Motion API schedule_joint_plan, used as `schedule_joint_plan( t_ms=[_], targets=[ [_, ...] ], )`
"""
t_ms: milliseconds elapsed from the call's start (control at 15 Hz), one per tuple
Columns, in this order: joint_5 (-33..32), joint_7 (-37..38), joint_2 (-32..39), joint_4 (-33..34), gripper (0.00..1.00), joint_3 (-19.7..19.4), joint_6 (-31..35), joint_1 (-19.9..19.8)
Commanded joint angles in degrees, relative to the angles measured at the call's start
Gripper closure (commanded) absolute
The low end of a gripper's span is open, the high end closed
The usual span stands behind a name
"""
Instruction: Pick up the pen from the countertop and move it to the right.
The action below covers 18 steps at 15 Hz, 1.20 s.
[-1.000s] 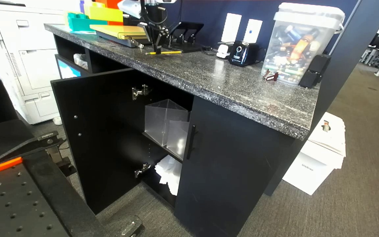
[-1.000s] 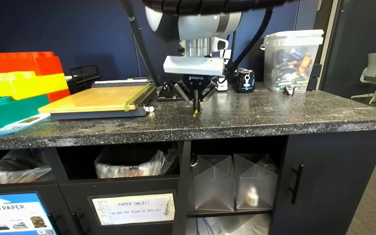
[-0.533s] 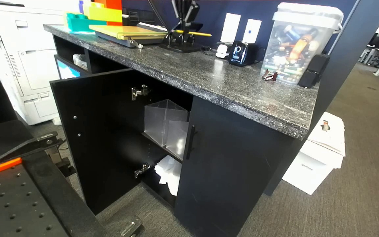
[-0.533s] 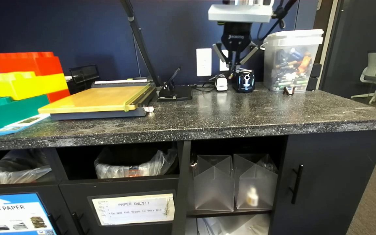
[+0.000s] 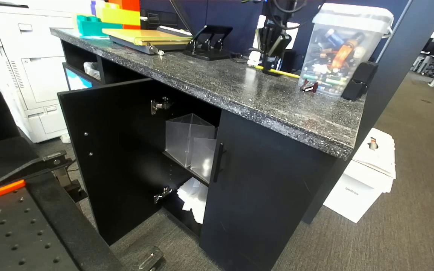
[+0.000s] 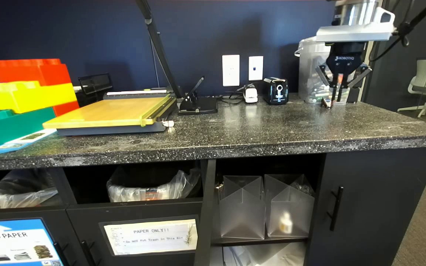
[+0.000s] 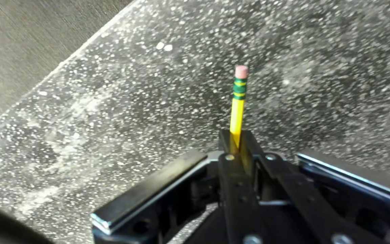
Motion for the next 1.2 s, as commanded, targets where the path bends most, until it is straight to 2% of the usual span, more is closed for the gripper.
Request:
schedule_joint_plan(
  t_ms=[0, 333, 667, 733, 800, 933, 1133],
  targets=[
    [1.0, 3.6, 1.8, 1.3, 0.98, -0.8, -0.1, -3.1],
    [0.8, 7.3, 4.0, 1.5, 0.98, -1.3, -0.3, -6.0],
    [0.5, 9.0, 5.7, 1.5, 0.98, -1.6, -0.4, -6.4],
    [0.6, 9.1, 5.9, 1.5, 0.89, -1.5, -0.6, -6.4],
    [0.9, 8.6, 5.3, 0.7, 0.64, -1.1, -0.6, -6.4],
    [1.4, 8.2, 5.3, 1.5, 0.61, -0.5, -1.9, -6.5],
    [4.0, 7.8, 3.1, 0.6, 0.39, 1.4, -4.0, -6.9]
  ],
)
